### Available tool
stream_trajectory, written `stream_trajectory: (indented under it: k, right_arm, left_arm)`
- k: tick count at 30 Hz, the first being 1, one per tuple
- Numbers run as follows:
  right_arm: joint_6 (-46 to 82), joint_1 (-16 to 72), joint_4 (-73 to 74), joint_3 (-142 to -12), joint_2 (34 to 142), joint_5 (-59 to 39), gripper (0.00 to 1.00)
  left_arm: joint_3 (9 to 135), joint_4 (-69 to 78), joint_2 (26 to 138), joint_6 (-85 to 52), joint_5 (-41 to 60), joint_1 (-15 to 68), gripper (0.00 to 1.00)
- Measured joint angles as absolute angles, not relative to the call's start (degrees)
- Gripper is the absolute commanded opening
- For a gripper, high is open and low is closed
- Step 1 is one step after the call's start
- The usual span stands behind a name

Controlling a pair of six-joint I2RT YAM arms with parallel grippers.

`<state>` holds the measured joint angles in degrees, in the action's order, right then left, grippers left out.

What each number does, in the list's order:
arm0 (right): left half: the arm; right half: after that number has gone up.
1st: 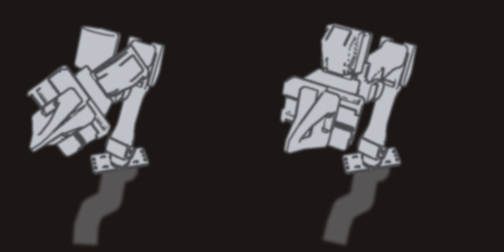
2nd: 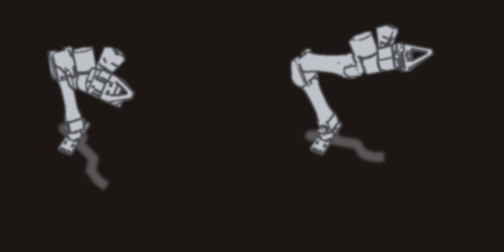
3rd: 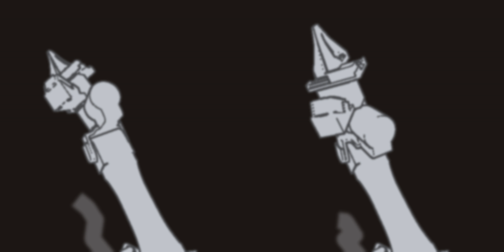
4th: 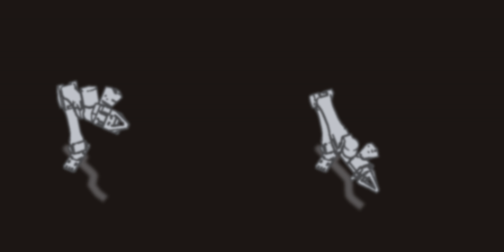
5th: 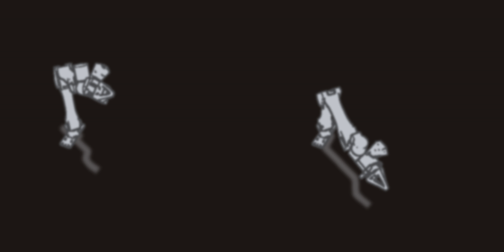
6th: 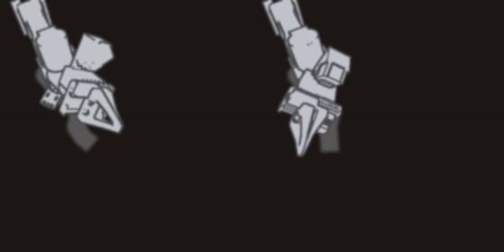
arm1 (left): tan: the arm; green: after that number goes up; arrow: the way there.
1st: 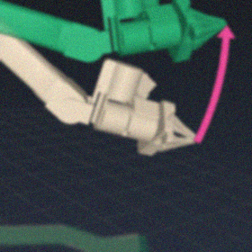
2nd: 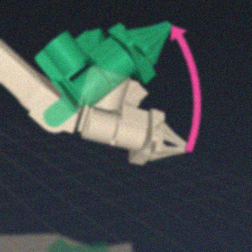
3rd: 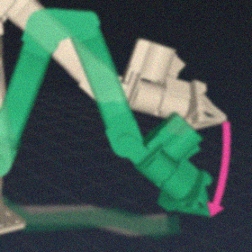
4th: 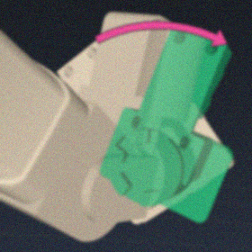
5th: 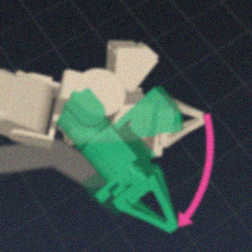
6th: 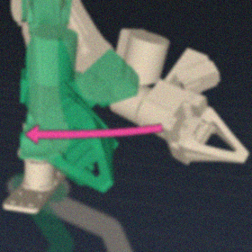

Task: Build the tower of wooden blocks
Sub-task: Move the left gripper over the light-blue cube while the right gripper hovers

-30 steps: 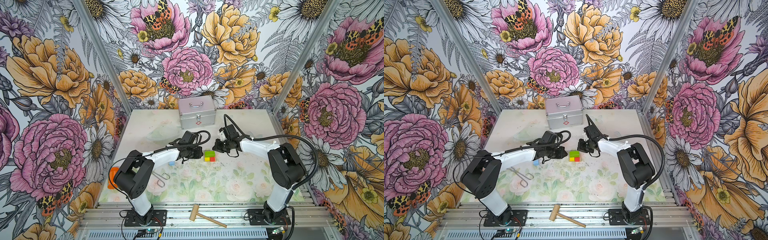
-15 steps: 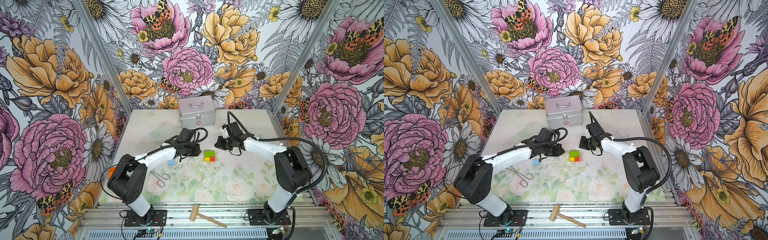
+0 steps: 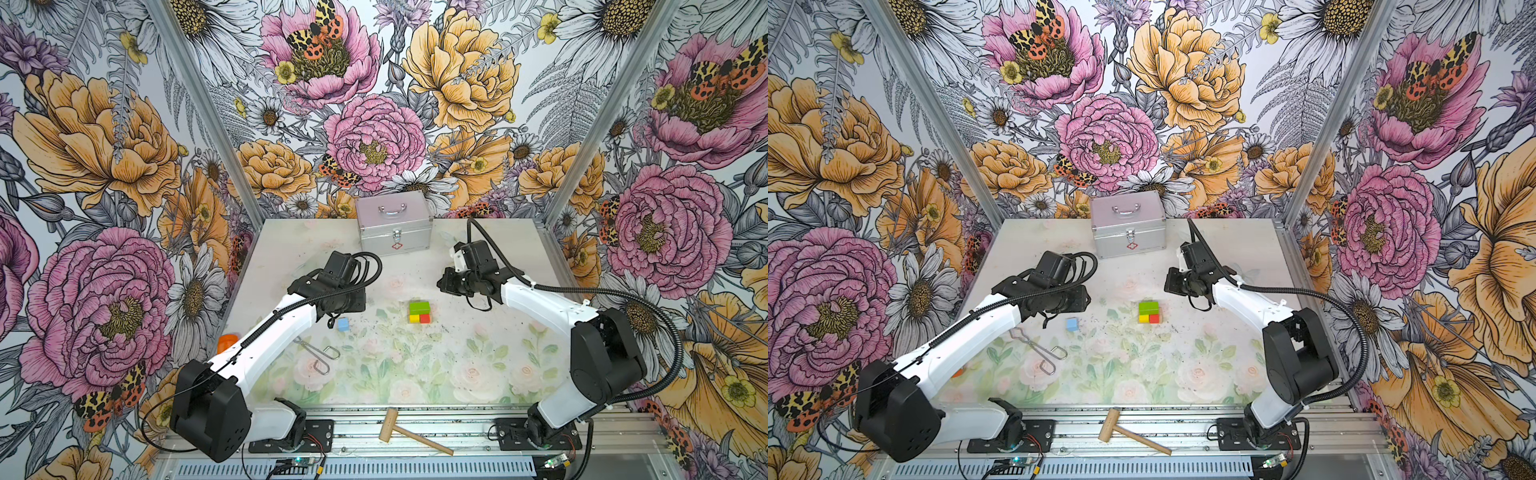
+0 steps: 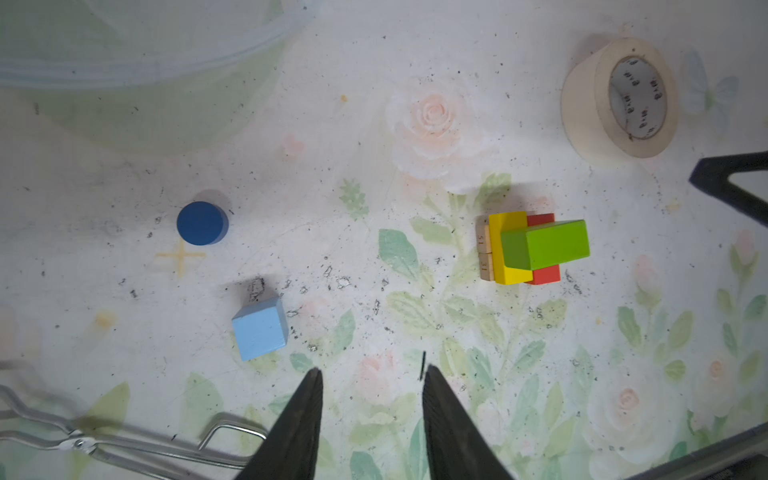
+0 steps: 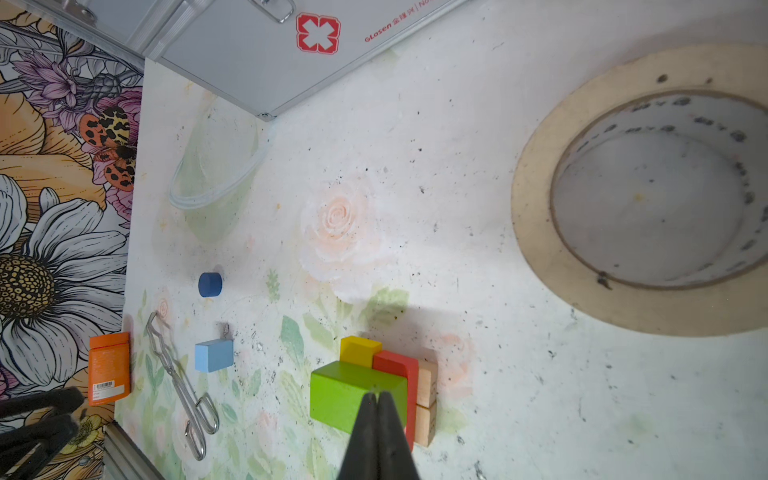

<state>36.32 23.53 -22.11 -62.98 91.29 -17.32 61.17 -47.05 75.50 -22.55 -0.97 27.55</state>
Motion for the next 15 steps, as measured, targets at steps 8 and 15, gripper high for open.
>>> stream_trajectory:
  k: [8,15]
  right_arm:
    - [36.3,22.8,-22.5,-60.1,87.0,-16.2,0.09]
    - [36.3,22.0,-22.6,-59.3,86.1,-16.0,0.13]
  left_arm:
    - [60.9,-49.9,79.6,-22.6,-4.1,26.8,0.44]
    - [54.6,-50.1,80.5,-23.2,-4.3,21.9,0.44]
